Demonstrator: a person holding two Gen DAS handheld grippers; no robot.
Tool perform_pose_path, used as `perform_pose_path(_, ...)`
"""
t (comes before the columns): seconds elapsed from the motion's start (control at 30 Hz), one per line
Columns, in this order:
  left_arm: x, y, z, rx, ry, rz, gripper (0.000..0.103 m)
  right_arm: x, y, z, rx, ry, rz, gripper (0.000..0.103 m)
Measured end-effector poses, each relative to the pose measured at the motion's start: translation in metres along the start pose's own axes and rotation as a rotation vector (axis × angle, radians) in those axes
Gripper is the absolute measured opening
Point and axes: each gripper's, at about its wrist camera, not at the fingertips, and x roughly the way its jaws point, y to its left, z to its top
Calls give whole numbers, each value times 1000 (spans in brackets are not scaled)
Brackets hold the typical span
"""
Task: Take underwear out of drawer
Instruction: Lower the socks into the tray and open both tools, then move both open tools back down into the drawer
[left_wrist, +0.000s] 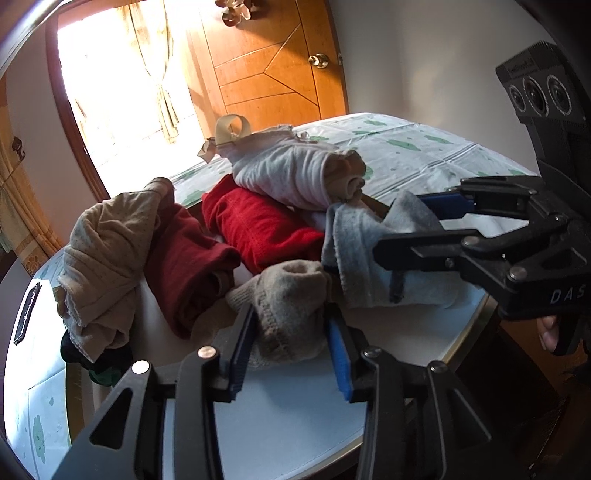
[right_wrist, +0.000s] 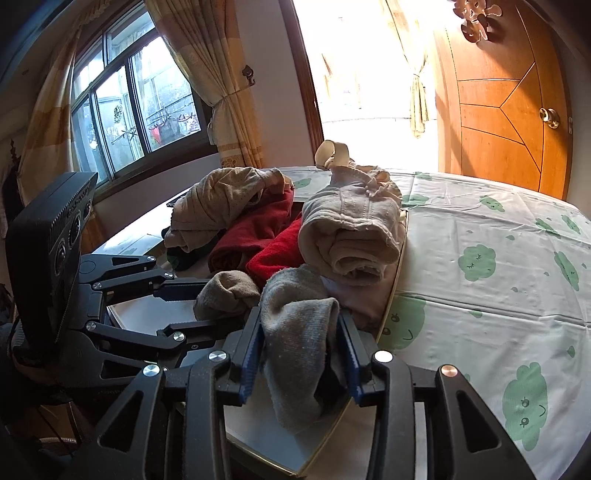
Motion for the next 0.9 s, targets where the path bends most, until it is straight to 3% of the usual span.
perform_pose_path(0.03,-2,-1,-1,4,-4,2,42,-3,-1,-1,7,-12,0,56)
perform_pose_path(0.1,-6,-2,-2,5,-15,7,47,-9,-2,-2,18,-30,-1,60)
perform_pose_path(0.33,-22,-6,-6,8,-50,8,59,-28,5,-10,16,-47,1,62)
perform_pose_path(0.67,-44,-13,-17,4,-84,-15,63,-62,30,-35,-21,-75,12,68)
perform_pose_path(0.9,-67,-13,-40,2,-112,-10,63,-73,50,-65,-81,-43,15,68)
